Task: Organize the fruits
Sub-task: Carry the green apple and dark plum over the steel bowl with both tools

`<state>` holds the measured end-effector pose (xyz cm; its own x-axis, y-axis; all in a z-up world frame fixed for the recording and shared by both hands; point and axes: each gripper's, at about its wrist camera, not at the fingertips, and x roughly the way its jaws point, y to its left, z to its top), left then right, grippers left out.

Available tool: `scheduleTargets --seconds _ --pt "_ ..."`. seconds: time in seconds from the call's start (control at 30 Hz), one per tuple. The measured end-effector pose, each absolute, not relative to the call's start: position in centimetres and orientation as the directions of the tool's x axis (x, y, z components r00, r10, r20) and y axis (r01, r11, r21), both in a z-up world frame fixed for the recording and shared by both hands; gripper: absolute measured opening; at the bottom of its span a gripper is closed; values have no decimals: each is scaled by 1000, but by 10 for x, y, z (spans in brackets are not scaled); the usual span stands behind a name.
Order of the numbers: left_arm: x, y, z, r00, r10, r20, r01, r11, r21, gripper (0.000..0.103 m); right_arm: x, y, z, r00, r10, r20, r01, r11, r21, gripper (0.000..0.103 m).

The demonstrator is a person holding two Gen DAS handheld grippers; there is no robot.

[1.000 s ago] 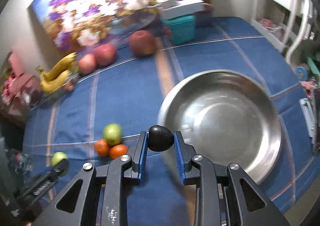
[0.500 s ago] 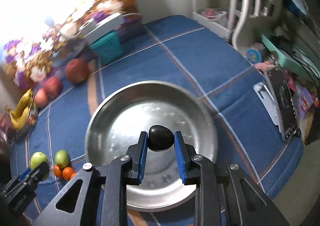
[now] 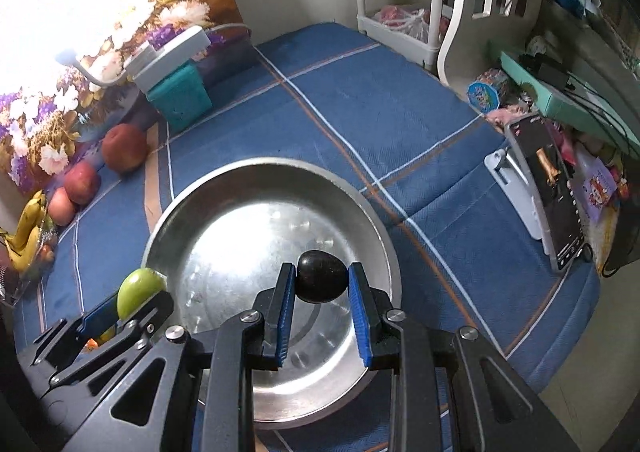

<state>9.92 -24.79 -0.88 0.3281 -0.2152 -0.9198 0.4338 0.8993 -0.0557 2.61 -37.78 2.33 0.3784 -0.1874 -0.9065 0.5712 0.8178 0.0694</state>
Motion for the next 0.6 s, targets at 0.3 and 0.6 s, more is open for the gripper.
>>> scheduleTargets --seconds 0.3,0.6 --pt "104 -257 -32 290 -222 -931 427 901 -82 48 30 -374 8 333 -190 -924 568 822 36 28" --pt "105 -258 -39 271 -228 -935 422 901 -97 48 33 -372 2 306 -186 -934 560 828 19 28"
